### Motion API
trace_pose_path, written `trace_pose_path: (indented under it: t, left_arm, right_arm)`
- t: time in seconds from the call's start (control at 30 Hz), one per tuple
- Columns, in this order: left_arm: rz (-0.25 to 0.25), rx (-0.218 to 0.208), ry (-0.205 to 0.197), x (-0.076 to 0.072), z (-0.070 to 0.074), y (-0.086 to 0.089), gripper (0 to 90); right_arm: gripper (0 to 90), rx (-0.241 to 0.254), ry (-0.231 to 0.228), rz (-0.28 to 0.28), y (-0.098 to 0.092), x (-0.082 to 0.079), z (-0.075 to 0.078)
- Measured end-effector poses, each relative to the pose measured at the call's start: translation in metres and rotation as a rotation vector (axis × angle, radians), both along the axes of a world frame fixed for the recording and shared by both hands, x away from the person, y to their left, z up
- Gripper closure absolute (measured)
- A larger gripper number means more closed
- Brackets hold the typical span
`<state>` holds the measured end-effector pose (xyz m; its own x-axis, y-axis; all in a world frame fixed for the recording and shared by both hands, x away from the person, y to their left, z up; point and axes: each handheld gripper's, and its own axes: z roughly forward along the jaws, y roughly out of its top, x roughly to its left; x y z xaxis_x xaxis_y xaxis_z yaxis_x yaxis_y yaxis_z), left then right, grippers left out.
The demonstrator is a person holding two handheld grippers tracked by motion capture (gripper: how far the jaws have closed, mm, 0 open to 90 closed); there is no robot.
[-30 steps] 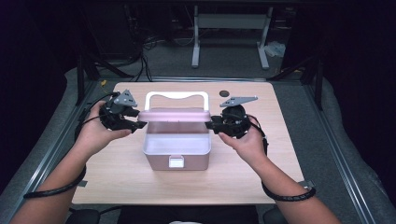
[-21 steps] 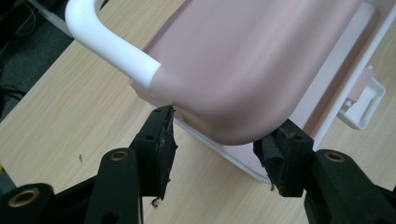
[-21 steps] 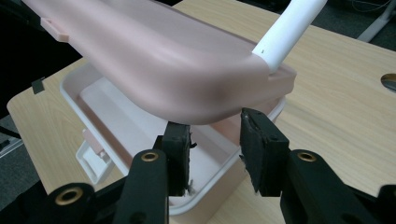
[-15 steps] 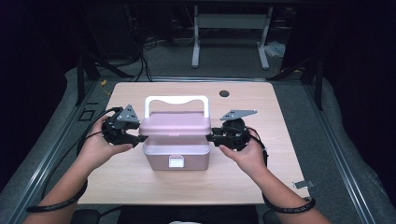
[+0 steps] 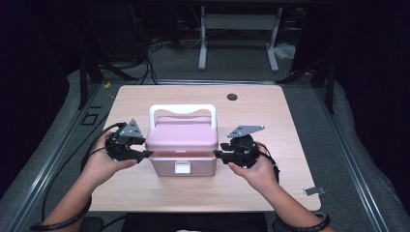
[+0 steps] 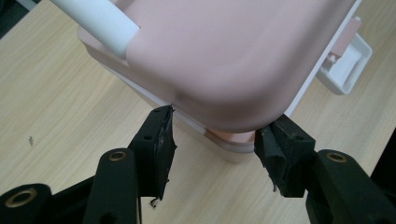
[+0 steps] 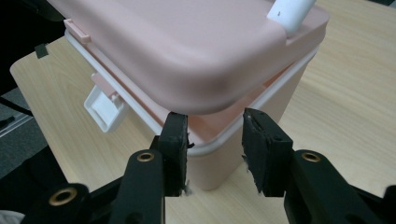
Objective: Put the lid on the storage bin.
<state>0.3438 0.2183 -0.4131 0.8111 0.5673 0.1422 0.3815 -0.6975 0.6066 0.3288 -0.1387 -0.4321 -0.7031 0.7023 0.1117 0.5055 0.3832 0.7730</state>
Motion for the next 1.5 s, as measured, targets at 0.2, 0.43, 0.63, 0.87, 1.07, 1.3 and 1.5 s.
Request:
trace_pose_path:
  t: [0.2,0.43,0.63,0.87,1.07,1.3,1.5]
  left_arm:
    - [-0.007,-0.001,0.021,-0.001,-0.006,0.002,47.1]
    - [-0.012,0.002,0.017,-0.003,-0.005,0.001,47.0]
    - [-0.007,-0.001,0.014,-0.004,-0.007,0.000,46.9]
    - [-0.019,0.011,0.039,-0.008,-0.014,0.001,45.9]
    - [-0.005,-0.017,0.043,-0.010,-0.012,0.007,44.7]
    - [0.032,-0.033,0.034,-0.014,-0.003,0.026,44.3]
    - [0.102,-0.054,0.041,-0.007,-0.003,0.047,44.3]
  right_arm:
    - [59.7,0.009,0.022,-0.008,-0.003,-0.001,-0.009]
    - [58.6,0.026,0.030,-0.005,-0.007,0.000,-0.010]
    - [57.8,0.029,0.023,-0.004,-0.010,-0.003,-0.009]
    - [57.2,0.040,0.038,-0.005,-0.017,-0.005,-0.008]
    - [57.0,0.039,0.043,-0.017,-0.022,-0.004,-0.008]
    - [56.3,0.032,0.051,-0.035,-0.028,0.000,-0.007]
    - [55.4,0.025,0.053,-0.075,-0.039,0.007,-0.005]
